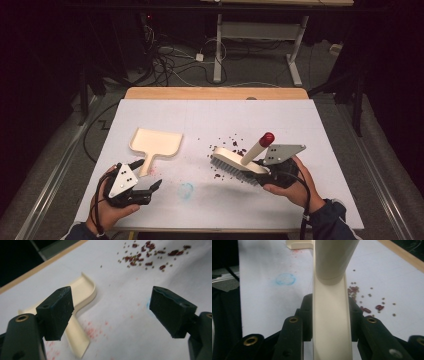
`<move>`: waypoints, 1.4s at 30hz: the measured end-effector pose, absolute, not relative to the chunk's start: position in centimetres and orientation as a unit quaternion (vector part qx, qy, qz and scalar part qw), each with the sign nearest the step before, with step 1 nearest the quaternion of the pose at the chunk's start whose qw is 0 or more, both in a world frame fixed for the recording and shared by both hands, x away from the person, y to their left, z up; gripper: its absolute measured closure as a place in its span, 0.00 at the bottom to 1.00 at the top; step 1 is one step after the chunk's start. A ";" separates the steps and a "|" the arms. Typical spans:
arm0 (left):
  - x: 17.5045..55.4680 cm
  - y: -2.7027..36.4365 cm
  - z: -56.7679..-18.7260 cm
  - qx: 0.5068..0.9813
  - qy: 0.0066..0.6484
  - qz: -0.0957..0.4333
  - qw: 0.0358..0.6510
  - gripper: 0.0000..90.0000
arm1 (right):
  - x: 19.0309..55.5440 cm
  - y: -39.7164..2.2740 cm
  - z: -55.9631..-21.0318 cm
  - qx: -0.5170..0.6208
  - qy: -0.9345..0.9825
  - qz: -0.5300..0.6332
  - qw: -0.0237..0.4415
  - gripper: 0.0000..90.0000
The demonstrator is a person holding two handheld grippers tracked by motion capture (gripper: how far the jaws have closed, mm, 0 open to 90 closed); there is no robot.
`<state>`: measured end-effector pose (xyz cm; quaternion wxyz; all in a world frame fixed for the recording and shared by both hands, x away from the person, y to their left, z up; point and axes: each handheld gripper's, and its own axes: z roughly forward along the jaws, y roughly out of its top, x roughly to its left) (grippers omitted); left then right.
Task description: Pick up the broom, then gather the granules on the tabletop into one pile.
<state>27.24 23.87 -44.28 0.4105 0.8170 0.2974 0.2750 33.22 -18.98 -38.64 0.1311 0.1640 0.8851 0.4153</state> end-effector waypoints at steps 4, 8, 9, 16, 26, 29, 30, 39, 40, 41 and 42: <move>26.8 24.5 -45.0 0.820 0.308 0.276 0.396 0.21 | 33.6 -19.8 -38.2 0.184 0.877 0.417 0.154 0.76; 26.5 25.1 -45.7 0.817 0.331 0.264 0.392 0.21 | 34.3 -20.8 -37.7 0.215 0.865 0.417 0.180 0.76; 26.5 25.1 -45.7 0.818 0.331 0.263 0.391 0.21 | 34.4 -21.0 -37.6 0.222 0.863 0.415 0.185 0.76; 26.4 24.8 -46.0 0.824 0.326 0.254 0.388 0.21 | 36.7 -22.6 -37.3 0.268 0.848 0.375 0.261 0.76; 26.7 25.1 -46.3 0.826 0.334 0.249 0.380 0.22 | 43.2 -21.3 -39.5 0.303 0.846 0.308 0.312 0.76; 26.7 25.0 -46.4 0.828 0.334 0.250 0.375 0.22 | 45.2 -20.0 -40.3 0.301 0.853 0.289 0.314 0.76; 26.7 25.0 -46.4 0.828 0.334 0.249 0.375 0.22 | 45.7 -19.7 -40.5 0.300 0.855 0.287 0.311 0.76; 26.7 24.7 -46.8 0.839 0.327 0.242 0.362 0.22 | 47.7 -16.2 -43.0 0.270 0.872 0.261 0.313 0.76; 26.7 24.7 -46.8 0.839 0.327 0.242 0.362 0.22 | 47.3 -15.2 -43.4 0.253 0.878 0.251 0.321 0.76; 26.7 24.7 -46.8 0.838 0.327 0.242 0.363 0.22 | 47.1 -14.7 -43.6 0.243 0.881 0.251 0.319 0.76; 26.7 24.7 -46.7 0.839 0.326 0.242 0.363 0.22 | 47.1 -14.7 -43.6 0.243 0.881 0.251 0.319 0.76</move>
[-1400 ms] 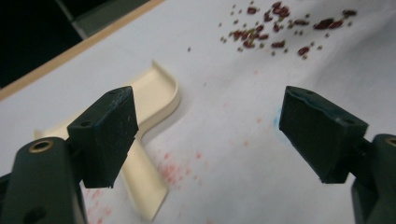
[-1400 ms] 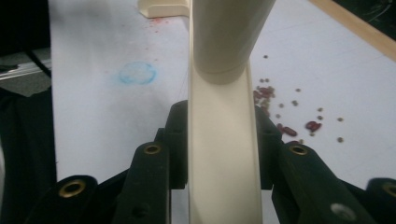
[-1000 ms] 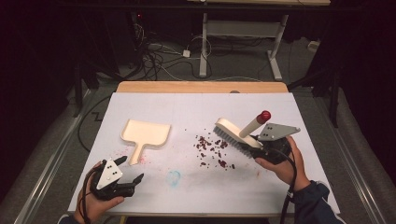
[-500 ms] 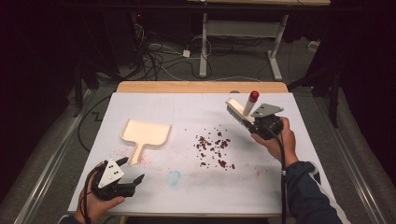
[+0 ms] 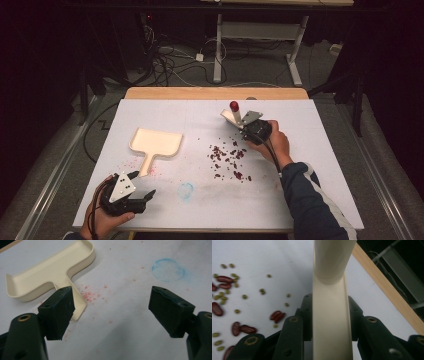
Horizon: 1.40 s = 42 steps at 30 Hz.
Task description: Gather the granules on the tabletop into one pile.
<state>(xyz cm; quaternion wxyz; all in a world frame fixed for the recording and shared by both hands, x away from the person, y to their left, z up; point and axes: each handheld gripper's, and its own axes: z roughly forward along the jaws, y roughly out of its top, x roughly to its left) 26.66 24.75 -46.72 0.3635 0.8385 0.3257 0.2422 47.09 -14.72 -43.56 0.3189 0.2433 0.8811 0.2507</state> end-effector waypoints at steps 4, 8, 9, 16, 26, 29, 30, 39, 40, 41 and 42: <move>26.6 24.6 -46.7 0.839 0.324 0.242 0.365 0.22 | 45.9 -13.8 -44.3 0.222 0.886 0.263 0.312 0.76; 26.6 24.4 -46.7 0.840 0.322 0.239 0.365 0.22 | 44.2 -13.5 -45.0 0.175 0.894 0.289 0.294 0.76; 26.6 24.4 -46.7 0.840 0.322 0.239 0.365 0.22 | 43.3 -13.5 -45.3 0.154 0.898 0.291 0.291 0.76; 26.6 24.3 -46.7 0.841 0.320 0.236 0.366 0.22 | 39.8 -14.8 -44.7 0.098 0.905 0.322 0.261 0.76; 26.4 24.2 -46.4 0.837 0.325 0.230 0.376 0.22 | 38.6 -15.9 -43.5 0.072 0.906 0.326 0.259 0.76; 26.4 24.2 -46.4 0.836 0.325 0.229 0.377 0.22 | 39.7 -16.0 -42.6 0.082 0.901 0.334 0.263 0.76; 26.4 24.2 -46.4 0.837 0.325 0.229 0.375 0.22 | 40.5 -15.8 -42.0 0.090 0.898 0.336 0.271 0.76; 26.7 24.3 -46.6 0.838 0.329 0.222 0.375 0.22 | 45.1 -11.7 -41.9 0.114 0.892 0.335 0.281 0.76; 26.7 24.3 -46.7 0.838 0.329 0.221 0.374 0.22 | 45.4 -11.1 -42.1 0.111 0.893 0.334 0.280 0.76; 26.8 24.3 -46.7 0.839 0.329 0.220 0.373 0.22 | 45.6 -10.5 -42.3 0.112 0.893 0.335 0.278 0.76; 26.9 24.2 -46.8 0.841 0.329 0.218 0.370 0.22 | 45.9 -9.9 -42.7 0.106 0.896 0.328 0.280 0.76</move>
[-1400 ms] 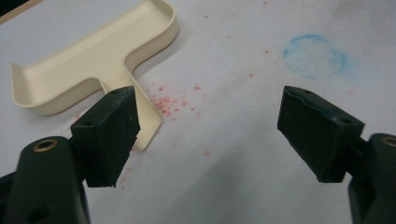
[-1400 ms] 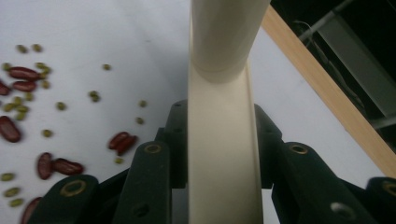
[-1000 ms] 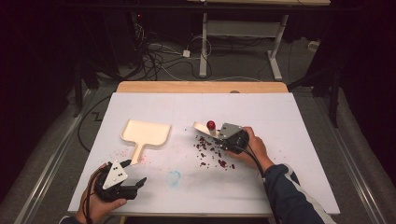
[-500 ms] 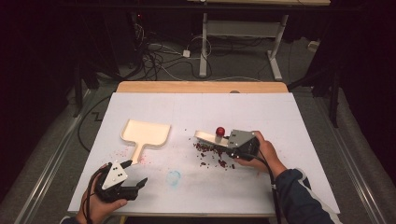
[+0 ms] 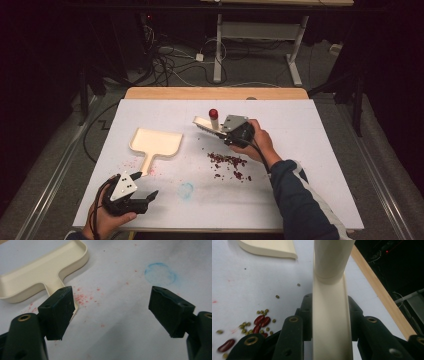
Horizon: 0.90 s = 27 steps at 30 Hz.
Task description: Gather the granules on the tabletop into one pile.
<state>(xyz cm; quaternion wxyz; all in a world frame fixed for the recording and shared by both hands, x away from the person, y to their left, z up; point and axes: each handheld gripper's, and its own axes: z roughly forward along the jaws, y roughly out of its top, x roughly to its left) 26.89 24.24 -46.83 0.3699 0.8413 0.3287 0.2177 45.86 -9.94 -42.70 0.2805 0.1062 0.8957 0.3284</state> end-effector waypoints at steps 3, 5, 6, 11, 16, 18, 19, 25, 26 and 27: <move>26.9 24.2 -46.9 0.842 0.328 0.216 0.369 0.22 | 46.0 -8.5 -43.8 0.090 0.903 0.327 0.262 0.76; 26.9 24.2 -46.9 0.844 0.327 0.215 0.367 0.22 | 45.6 -8.0 -44.0 0.079 0.909 0.319 0.257 0.76; 26.9 24.2 -47.0 0.844 0.327 0.214 0.367 0.22 | 45.4 -7.9 -44.0 0.069 0.914 0.314 0.247 0.76; 26.7 24.1 -47.0 0.847 0.325 0.211 0.364 0.22 | 43.8 -9.2 -44.3 0.030 0.919 0.316 0.235 0.76; 26.5 24.1 -47.0 0.847 0.326 0.212 0.362 0.22 | 42.2 -11.3 -44.3 -0.008 0.921 0.332 0.204 0.76; 26.5 24.0 -47.0 0.848 0.327 0.211 0.361 0.22 | 41.5 -12.1 -44.2 -0.020 0.922 0.331 0.201 0.76; 26.5 24.0 -47.0 0.849 0.326 0.209 0.360 0.22 | 41.1 -12.5 -44.1 -0.024 0.924 0.328 0.196 0.76; 26.4 23.7 -47.0 0.853 0.324 0.206 0.354 0.22 | 39.6 -14.5 -43.8 -0.031 0.930 0.318 0.182 0.75; 26.4 23.7 -47.0 0.853 0.324 0.204 0.355 0.22 | 39.6 -14.5 -43.8 -0.031 0.930 0.318 0.182 0.75; 26.4 23.7 -47.0 0.853 0.324 0.204 0.355 0.22 | 39.5 -14.7 -43.8 -0.029 0.929 0.323 0.180 0.75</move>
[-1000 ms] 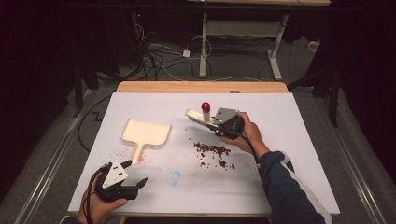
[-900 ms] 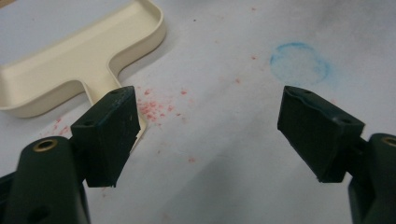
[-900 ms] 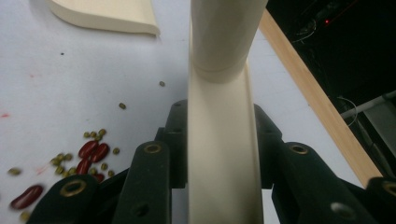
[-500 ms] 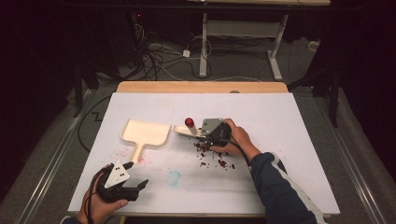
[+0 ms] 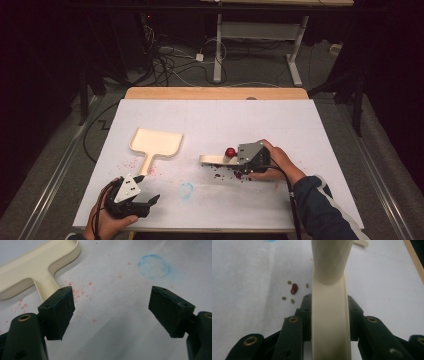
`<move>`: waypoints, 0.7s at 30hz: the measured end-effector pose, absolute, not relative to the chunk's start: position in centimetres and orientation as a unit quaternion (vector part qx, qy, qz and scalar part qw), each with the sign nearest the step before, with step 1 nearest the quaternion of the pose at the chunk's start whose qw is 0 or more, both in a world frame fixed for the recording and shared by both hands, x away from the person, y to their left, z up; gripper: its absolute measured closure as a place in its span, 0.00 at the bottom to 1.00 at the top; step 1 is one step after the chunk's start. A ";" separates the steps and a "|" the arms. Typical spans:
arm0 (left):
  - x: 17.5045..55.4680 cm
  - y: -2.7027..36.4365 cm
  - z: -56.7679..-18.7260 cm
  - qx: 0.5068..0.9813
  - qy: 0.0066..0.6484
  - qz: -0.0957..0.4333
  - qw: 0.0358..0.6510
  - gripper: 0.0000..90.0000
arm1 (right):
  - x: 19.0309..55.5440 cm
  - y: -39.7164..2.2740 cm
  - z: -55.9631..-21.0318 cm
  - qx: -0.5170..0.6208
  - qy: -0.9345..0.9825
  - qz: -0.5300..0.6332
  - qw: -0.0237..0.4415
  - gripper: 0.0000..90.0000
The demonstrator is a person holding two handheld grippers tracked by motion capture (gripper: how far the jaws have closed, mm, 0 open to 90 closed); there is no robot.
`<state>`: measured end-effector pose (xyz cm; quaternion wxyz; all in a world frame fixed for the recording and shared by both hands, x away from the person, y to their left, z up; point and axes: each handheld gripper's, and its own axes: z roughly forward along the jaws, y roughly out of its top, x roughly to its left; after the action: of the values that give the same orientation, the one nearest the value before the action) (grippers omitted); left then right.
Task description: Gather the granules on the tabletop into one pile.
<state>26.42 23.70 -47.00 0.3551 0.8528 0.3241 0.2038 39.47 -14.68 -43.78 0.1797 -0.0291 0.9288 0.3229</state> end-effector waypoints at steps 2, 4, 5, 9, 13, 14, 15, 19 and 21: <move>26.4 23.7 -47.0 0.852 0.324 0.204 0.356 0.22 | 39.4 -15.2 -43.5 -0.030 0.926 0.326 0.189 0.76; 26.4 23.7 -47.0 0.853 0.324 0.204 0.356 0.22 | 39.5 -15.6 -43.3 -0.025 0.922 0.335 0.193 0.76; 26.4 23.7 -47.0 0.853 0.324 0.205 0.355 0.22 | 39.5 -15.6 -43.3 -0.025 0.922 0.335 0.193 0.76; 26.5 23.7 -47.0 0.852 0.324 0.205 0.355 0.22 | 39.6 -16.0 -42.9 0.002 0.912 0.341 0.226 0.76; 26.5 23.7 -46.9 0.853 0.323 0.206 0.355 0.22 | 39.7 -16.6 -42.3 0.026 0.901 0.360 0.241 0.76; 26.4 23.7 -46.9 0.852 0.323 0.206 0.356 0.22 | 39.6 -17.2 -41.6 0.047 0.893 0.377 0.241 0.76; 26.4 23.7 -46.9 0.852 0.322 0.206 0.356 0.22 | 39.4 -17.4 -41.2 0.059 0.889 0.387 0.239 0.76; 26.4 23.7 -46.8 0.851 0.322 0.209 0.358 0.22 | 38.7 -17.7 -39.9 0.111 0.884 0.400 0.214 0.76; 26.4 23.7 -46.7 0.850 0.324 0.210 0.359 0.22 | 37.4 -17.3 -39.1 0.160 0.875 0.422 0.174 0.76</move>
<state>26.40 23.74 -46.70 0.3588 0.8500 0.3237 0.2096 37.40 -17.33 -39.11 0.1738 0.1605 0.8753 0.4219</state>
